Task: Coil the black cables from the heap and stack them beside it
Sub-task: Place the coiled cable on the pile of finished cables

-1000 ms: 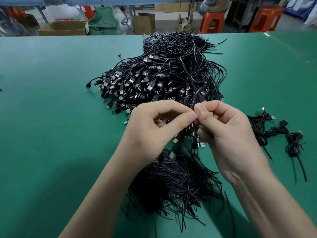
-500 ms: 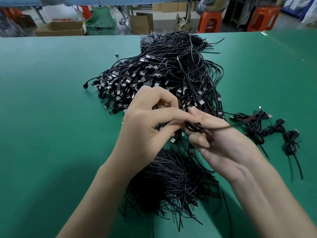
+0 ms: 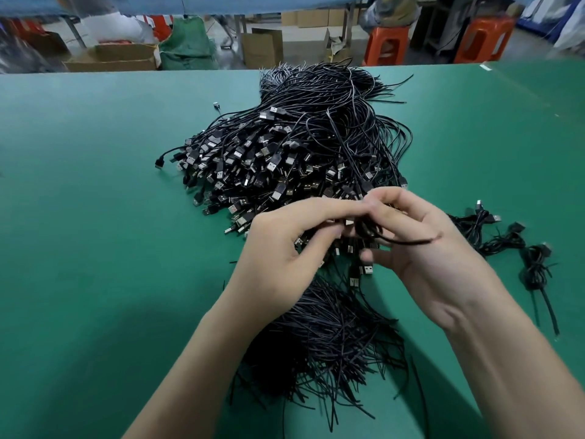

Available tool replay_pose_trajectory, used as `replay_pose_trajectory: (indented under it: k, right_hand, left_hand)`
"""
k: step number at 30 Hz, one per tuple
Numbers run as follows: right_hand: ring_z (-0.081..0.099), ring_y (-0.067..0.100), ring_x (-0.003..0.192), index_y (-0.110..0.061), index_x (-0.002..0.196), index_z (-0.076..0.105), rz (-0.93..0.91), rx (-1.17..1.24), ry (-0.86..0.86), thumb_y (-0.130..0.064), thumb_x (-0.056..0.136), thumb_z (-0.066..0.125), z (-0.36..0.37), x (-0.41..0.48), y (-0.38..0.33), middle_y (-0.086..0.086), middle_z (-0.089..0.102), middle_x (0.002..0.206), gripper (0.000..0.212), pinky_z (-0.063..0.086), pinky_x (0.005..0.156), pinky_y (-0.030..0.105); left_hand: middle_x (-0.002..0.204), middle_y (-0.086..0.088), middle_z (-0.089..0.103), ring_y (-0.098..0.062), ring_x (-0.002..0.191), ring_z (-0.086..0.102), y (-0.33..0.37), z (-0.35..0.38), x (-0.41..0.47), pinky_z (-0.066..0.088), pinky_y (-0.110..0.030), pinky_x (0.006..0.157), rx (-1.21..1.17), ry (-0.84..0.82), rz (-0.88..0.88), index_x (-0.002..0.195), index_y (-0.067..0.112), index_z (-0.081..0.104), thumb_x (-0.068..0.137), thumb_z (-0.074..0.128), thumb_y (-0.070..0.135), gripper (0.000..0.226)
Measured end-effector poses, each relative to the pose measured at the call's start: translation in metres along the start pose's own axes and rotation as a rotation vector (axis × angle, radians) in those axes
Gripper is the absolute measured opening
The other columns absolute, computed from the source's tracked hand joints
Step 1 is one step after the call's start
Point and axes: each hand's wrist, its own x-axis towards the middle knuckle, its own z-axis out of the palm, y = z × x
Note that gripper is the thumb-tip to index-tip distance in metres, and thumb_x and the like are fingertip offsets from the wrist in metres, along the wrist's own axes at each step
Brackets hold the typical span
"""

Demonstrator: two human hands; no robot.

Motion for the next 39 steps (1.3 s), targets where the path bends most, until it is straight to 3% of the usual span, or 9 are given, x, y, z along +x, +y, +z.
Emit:
replay_pose_trajectory:
  k: [5, 10, 17, 22, 25, 29, 33, 36, 39]
  right_hand:
    - [0.073, 0.015, 0.066, -0.018, 0.089, 0.067, -0.144, -0.079, 0.13, -0.013, 0.081, 0.078, -0.037, 0.015, -0.006, -0.001, 0.069, 0.078, 0.014, 0.056, 0.054, 0.025]
    - [0.071, 0.014, 0.074, -0.025, 0.088, 0.068, -0.251, -0.9, 0.521, -0.015, 0.087, 0.077, -0.1, 0.026, -0.006, -0.008, 0.071, 0.091, 0.013, 0.05, 0.07, 0.028]
    - [0.057, 0.037, 0.118, -0.014, 0.127, 0.067, 0.059, -1.279, 0.542, -0.027, 0.091, 0.072, -0.127, 0.024, -0.008, 0.023, 0.056, 0.131, 0.039, 0.043, 0.1, 0.042]
    - [0.051, 0.031, 0.127, -0.02, 0.131, 0.063, 0.031, -1.249, 0.407, -0.038, 0.094, 0.068, -0.107, 0.02, -0.011, 0.014, 0.055, 0.135, 0.042, 0.038, 0.101, 0.038]
    - [0.053, 0.023, 0.123, -0.027, 0.126, 0.065, -0.039, -1.205, 0.301, -0.041, 0.094, 0.067, -0.092, 0.021, -0.009, 0.005, 0.059, 0.129, 0.035, 0.037, 0.095, 0.034]
    - [0.065, 0.003, 0.105, -0.035, 0.107, 0.072, -0.101, -0.916, 0.195, -0.046, 0.097, 0.061, -0.075, 0.022, -0.002, -0.018, 0.073, 0.104, 0.018, 0.049, 0.092, 0.033]
    - [0.071, 0.011, 0.075, -0.024, 0.094, 0.079, -0.003, -0.552, 0.077, -0.056, 0.104, 0.041, -0.051, 0.021, 0.006, 0.0, 0.078, 0.088, 0.05, 0.046, 0.069, 0.034]
    - [0.071, 0.02, 0.077, -0.011, 0.102, 0.078, 0.119, -0.273, -0.028, -0.06, 0.103, 0.031, -0.028, 0.021, 0.01, 0.012, 0.078, 0.092, 0.068, 0.049, 0.066, 0.033]
    - [0.073, 0.032, 0.094, -0.01, 0.103, 0.08, 0.24, -0.015, -0.113, -0.063, 0.1, 0.035, -0.012, 0.018, 0.015, 0.014, 0.077, 0.102, 0.069, 0.057, 0.086, 0.043]
  left_hand:
    - [0.136, 0.016, 0.067, 0.002, 0.132, 0.056, 0.001, 0.006, -0.001, 0.042, -0.017, 0.111, -0.039, -0.148, -0.083, 0.135, 0.022, 0.069, 0.101, 0.061, -0.001, 0.042]
    - [0.113, 0.028, 0.069, 0.013, 0.108, 0.059, -0.017, 0.002, 0.017, 0.043, -0.003, 0.09, 0.238, -0.12, -0.339, 0.125, 0.036, 0.073, 0.1, 0.065, 0.019, 0.03]
    - [0.101, 0.008, 0.074, -0.014, 0.092, 0.068, -0.051, 0.019, 0.065, 0.058, -0.038, 0.09, 0.602, -0.201, -0.519, 0.124, 0.026, 0.074, 0.1, 0.062, 0.044, 0.032]
    - [0.089, 0.003, 0.07, -0.024, 0.086, 0.067, -0.065, 0.038, 0.084, 0.05, -0.032, 0.07, 0.839, -0.235, -0.55, 0.096, 0.019, 0.069, 0.096, 0.061, 0.06, 0.043]
    - [0.087, 0.001, 0.065, -0.027, 0.085, 0.065, -0.067, 0.042, 0.088, 0.042, -0.032, 0.065, 0.888, -0.279, -0.533, 0.085, 0.017, 0.058, 0.101, 0.056, 0.051, 0.038]
    - [0.07, 0.006, 0.058, -0.018, 0.07, 0.058, -0.058, 0.031, 0.084, 0.048, -0.03, 0.063, 0.574, -0.304, -0.615, 0.081, 0.012, 0.06, 0.102, 0.057, 0.041, 0.036]
    - [0.057, 0.009, 0.046, -0.007, 0.048, 0.039, -0.017, 0.01, 0.068, 0.035, -0.021, 0.051, 0.183, -0.247, -0.642, 0.078, 0.014, 0.062, 0.101, 0.063, 0.036, 0.032]
    - [0.059, 0.006, 0.048, -0.013, 0.056, 0.039, 0.029, -0.006, 0.047, 0.032, -0.03, 0.054, -0.121, -0.331, -0.516, 0.075, 0.013, 0.063, 0.099, 0.066, 0.031, 0.03]
    - [0.057, 0.016, 0.046, -0.007, 0.053, 0.038, 0.066, -0.01, 0.024, 0.038, -0.028, 0.052, -0.162, -0.514, -0.386, 0.074, 0.011, 0.062, 0.095, 0.07, 0.026, 0.027]
